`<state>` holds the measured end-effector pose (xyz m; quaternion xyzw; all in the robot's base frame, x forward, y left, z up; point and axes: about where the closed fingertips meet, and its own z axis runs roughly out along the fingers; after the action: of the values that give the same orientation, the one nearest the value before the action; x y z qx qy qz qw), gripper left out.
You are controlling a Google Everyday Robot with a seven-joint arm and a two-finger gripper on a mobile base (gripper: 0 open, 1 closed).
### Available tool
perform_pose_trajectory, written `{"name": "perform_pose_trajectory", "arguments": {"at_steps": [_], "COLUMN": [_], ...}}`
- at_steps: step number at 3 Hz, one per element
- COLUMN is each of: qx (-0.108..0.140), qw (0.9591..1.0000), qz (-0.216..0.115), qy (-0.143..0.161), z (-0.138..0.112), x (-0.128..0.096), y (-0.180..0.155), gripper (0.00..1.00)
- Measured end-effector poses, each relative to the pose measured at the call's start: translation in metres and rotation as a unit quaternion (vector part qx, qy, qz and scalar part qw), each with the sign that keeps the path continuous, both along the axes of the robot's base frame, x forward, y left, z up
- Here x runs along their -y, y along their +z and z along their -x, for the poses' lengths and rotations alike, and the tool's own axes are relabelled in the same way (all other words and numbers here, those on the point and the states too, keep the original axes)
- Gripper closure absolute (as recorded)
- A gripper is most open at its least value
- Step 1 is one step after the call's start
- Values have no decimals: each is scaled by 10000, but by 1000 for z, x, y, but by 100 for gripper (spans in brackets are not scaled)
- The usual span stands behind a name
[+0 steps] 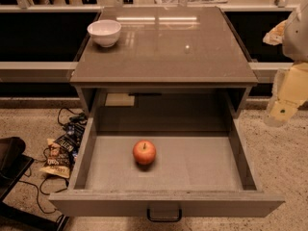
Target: Pick apple from top drawer and place on counter
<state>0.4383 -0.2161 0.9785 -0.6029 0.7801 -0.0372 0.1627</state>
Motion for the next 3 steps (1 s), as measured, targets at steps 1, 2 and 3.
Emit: {"name": "perform_pose_trajectory", "arguments": {"at_steps": [1, 2, 3], "qx": [0, 2, -54], "qw": [10000, 9999, 9975], "qz": [0, -166, -700], "qy": [0, -18, 54], "z": [0, 0, -4], "x": [0, 1, -8], "y": [0, -7, -46], "gripper": [0, 0, 0]}}
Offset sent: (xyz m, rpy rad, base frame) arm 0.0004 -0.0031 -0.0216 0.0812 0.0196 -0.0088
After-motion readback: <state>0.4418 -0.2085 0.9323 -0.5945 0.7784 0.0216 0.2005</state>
